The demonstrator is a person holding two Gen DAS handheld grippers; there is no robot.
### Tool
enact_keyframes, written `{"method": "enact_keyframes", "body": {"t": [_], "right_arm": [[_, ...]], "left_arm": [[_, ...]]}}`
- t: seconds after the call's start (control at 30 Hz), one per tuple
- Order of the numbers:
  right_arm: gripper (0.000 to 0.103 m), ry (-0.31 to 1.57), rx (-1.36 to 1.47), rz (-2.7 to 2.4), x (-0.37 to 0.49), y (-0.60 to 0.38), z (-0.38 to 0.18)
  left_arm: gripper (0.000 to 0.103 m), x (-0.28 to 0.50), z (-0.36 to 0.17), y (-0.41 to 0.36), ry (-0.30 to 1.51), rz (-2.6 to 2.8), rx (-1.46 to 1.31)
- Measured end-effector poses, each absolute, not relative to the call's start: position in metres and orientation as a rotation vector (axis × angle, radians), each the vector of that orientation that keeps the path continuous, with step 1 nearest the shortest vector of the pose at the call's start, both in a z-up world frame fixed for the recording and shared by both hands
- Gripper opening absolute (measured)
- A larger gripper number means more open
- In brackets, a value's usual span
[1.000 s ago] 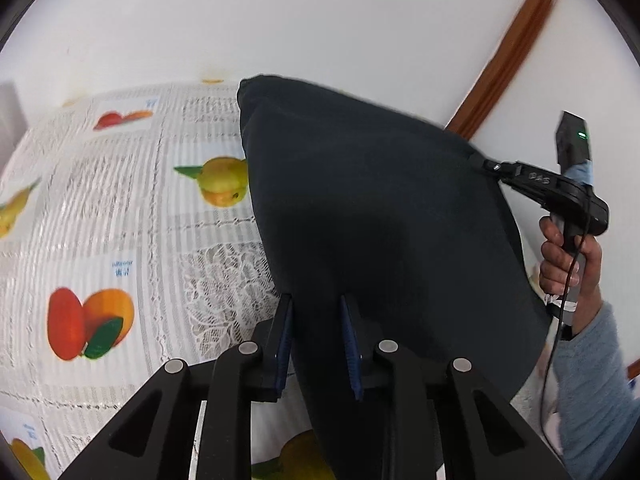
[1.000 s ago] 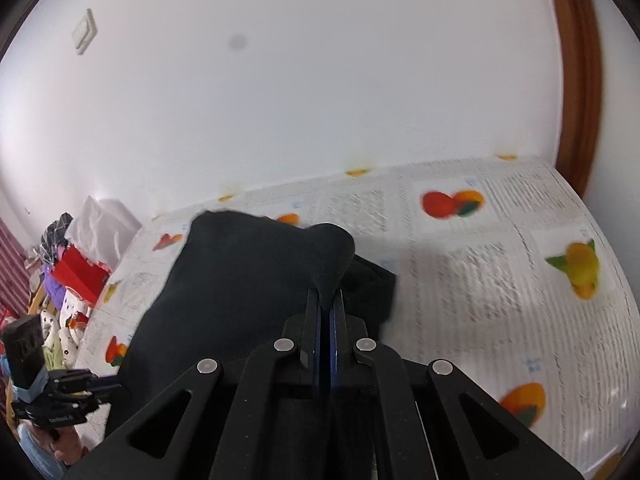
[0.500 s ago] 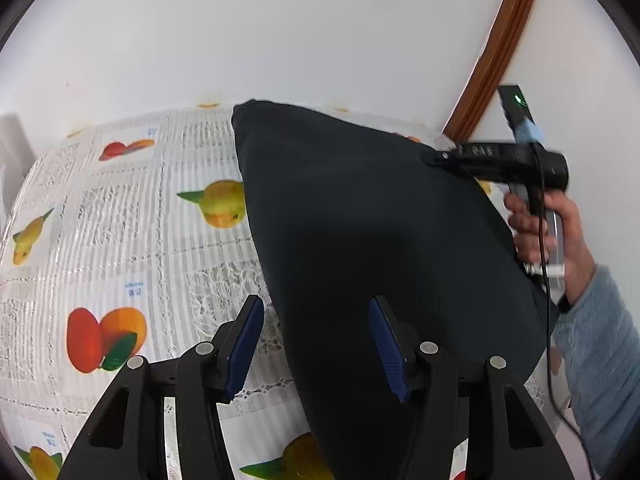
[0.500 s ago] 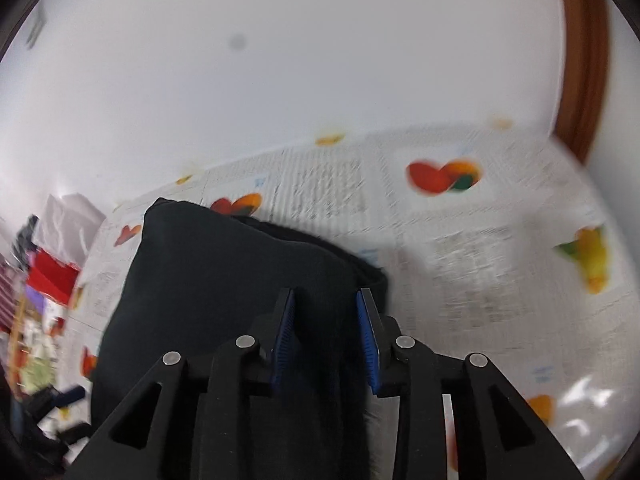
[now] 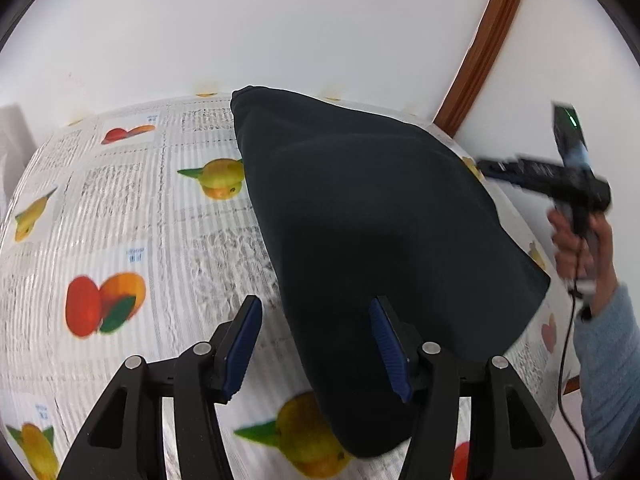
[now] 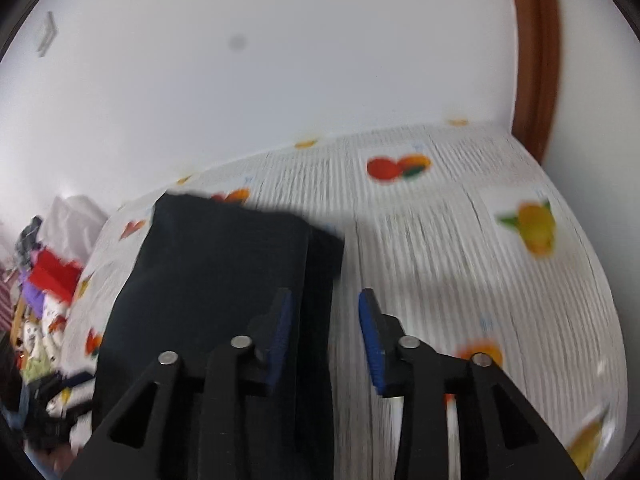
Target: Fold small clothes
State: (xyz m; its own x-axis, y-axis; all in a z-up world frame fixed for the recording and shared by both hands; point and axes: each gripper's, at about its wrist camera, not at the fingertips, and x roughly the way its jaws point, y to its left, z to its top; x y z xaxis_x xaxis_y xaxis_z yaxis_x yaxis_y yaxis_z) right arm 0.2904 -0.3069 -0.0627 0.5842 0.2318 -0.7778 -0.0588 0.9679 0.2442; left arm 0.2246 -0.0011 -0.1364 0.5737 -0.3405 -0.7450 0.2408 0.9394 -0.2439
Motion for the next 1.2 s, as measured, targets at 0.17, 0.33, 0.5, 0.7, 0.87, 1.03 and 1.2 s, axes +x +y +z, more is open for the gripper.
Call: {"method": "enact_keyframes", "body": {"t": [0.17,0.33,0.5,0.7,0.87,1.03,1.2], "right_arm": [[0.036,0.956,0.301,0.249,0.25,-0.305,-0.085],[0.007,0.912,0.366,0.318,0.253,-0.304,-0.098],[0.006,0.862,0.373,0.268,0.239,-0.313,-0.096],[0.007,0.861,0.226,0.128,0.216,-0.309,-0.078],[0.008,0.839,0.144,0.059,0.171,-0.319,-0.067],[0.036,0.87,0.106,0.043,0.125,-0.324,-0.077],[0.039,0.913,0.121,0.061,0.11,-0.319,-0.109]], "left_arm": [[0.056,0.209,-0.143,-0.002,0.902,-0.347,-0.147],[0.057,0.204,-0.147,-0.009,0.914,-0.3,-0.117],[0.058,0.191,-0.146,-0.011,0.915,-0.286,-0.1],[0.058,0.173,-0.141,-0.008,0.906,-0.265,-0.082],[0.057,0.159,-0.139,-0.007,0.9,-0.251,-0.065],[0.057,0.144,-0.143,-0.006,0.914,-0.238,-0.052],[0.055,0.136,-0.158,-0.01,0.948,-0.242,-0.04]]}}
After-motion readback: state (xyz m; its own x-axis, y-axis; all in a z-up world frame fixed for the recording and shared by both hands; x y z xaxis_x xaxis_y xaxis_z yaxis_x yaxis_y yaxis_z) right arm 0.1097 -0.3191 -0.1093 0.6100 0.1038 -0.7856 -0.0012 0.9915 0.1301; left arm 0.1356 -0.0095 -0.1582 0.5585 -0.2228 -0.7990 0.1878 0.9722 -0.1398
